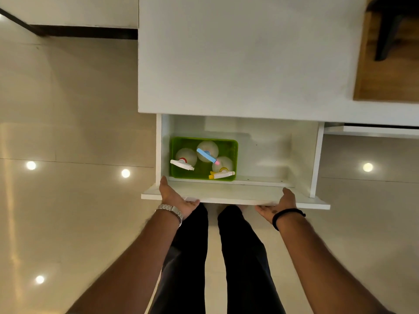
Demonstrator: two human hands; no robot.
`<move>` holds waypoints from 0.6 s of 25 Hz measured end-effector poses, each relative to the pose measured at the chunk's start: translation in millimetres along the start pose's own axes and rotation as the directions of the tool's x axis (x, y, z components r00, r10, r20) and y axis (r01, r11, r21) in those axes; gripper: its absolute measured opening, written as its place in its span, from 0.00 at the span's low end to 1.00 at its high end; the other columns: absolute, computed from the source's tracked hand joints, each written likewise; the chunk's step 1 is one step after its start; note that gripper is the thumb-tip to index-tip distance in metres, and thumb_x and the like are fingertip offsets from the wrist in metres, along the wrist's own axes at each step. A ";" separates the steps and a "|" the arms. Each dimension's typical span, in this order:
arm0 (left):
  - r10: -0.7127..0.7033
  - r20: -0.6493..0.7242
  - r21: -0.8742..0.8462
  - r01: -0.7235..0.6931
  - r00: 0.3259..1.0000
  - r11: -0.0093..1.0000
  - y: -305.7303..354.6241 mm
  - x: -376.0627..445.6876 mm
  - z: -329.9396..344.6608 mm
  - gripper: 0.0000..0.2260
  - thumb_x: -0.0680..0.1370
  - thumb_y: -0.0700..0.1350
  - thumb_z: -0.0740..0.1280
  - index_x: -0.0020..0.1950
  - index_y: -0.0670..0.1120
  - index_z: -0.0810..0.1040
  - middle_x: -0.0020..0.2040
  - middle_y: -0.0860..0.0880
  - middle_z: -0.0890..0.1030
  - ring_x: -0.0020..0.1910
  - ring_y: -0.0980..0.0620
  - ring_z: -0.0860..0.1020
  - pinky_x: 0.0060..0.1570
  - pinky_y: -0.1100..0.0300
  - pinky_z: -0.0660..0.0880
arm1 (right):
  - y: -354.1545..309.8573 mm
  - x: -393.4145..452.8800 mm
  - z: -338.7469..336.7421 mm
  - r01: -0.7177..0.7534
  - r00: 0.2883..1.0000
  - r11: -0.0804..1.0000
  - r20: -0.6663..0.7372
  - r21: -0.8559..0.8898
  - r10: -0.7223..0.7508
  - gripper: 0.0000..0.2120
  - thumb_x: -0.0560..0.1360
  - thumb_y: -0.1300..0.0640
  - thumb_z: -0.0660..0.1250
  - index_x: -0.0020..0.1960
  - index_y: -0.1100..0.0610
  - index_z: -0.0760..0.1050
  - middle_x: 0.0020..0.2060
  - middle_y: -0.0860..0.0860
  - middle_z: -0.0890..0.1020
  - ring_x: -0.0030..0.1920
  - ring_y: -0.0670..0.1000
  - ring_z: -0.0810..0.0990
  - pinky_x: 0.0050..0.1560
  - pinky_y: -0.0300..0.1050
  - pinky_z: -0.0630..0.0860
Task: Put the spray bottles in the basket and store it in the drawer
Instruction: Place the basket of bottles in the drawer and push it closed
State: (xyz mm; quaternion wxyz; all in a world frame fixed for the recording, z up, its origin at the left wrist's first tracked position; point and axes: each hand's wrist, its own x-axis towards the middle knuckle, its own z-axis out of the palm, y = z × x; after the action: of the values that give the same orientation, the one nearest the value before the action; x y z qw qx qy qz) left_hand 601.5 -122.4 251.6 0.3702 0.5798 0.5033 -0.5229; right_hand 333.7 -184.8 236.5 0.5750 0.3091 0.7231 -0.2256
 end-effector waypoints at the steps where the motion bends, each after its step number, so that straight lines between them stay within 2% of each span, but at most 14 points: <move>1: 0.005 0.041 0.026 -0.006 0.999 1.000 5.2 -0.9 5.8 0.40 0.73 0.70 0.61 0.79 0.49 0.61 0.77 0.40 0.66 0.74 0.35 0.66 0.74 0.36 0.62 | -5.0 -0.1 8.5 0.008 1.000 1.000 -0.006 -0.012 -0.008 0.26 0.77 0.41 0.65 0.65 0.59 0.70 0.59 0.62 0.78 0.56 0.63 0.80 0.58 0.63 0.78; 3: 0.006 0.126 0.077 -0.016 0.992 0.997 16.4 -3.6 16.7 0.40 0.73 0.72 0.58 0.78 0.49 0.63 0.75 0.39 0.69 0.72 0.34 0.69 0.74 0.36 0.62 | -13.9 -2.3 26.2 0.029 1.000 0.999 -0.004 -0.022 -0.029 0.23 0.77 0.41 0.66 0.57 0.60 0.71 0.57 0.61 0.78 0.53 0.62 0.80 0.59 0.62 0.78; 5: 0.010 0.203 0.122 -0.035 0.979 0.992 25.8 -8.5 28.1 0.39 0.73 0.72 0.56 0.76 0.48 0.66 0.72 0.38 0.73 0.70 0.35 0.72 0.73 0.37 0.64 | -20.7 -6.6 41.3 0.065 0.998 0.997 0.010 -0.033 -0.065 0.21 0.77 0.42 0.67 0.54 0.60 0.71 0.53 0.61 0.78 0.50 0.61 0.80 0.56 0.62 0.79; 8: 0.035 0.255 0.170 -0.081 0.966 0.982 35.7 -18.6 47.4 0.39 0.74 0.72 0.56 0.74 0.45 0.67 0.70 0.37 0.74 0.68 0.35 0.73 0.72 0.39 0.65 | -31.2 -14.8 60.1 0.108 0.991 0.994 0.085 -0.032 -0.105 0.20 0.77 0.44 0.67 0.58 0.59 0.71 0.54 0.60 0.79 0.52 0.61 0.81 0.54 0.61 0.80; 11: 0.081 0.296 0.198 -0.144 0.952 0.970 44.9 -25.6 66.0 0.39 0.75 0.72 0.55 0.73 0.44 0.70 0.69 0.37 0.76 0.67 0.36 0.74 0.72 0.41 0.67 | -44.2 -21.5 79.9 0.131 0.983 0.991 0.135 -0.038 -0.125 0.25 0.78 0.43 0.66 0.66 0.60 0.70 0.59 0.61 0.78 0.58 0.61 0.80 0.62 0.60 0.77; 15: 0.121 0.348 0.225 -0.209 0.930 0.952 58.2 -30.1 84.1 0.40 0.75 0.72 0.54 0.73 0.41 0.69 0.68 0.34 0.75 0.67 0.36 0.74 0.72 0.43 0.68 | -60.6 -28.4 103.7 0.184 0.968 0.982 0.184 -0.051 -0.172 0.33 0.80 0.40 0.62 0.75 0.62 0.63 0.68 0.64 0.72 0.65 0.63 0.75 0.68 0.60 0.73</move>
State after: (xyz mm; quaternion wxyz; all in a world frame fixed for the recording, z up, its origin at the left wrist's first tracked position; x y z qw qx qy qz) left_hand 640.0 -221.4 260.3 0.4135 0.5678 0.3108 -0.6404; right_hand 366.8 -303.7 237.8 0.6252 0.2019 0.7006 -0.2784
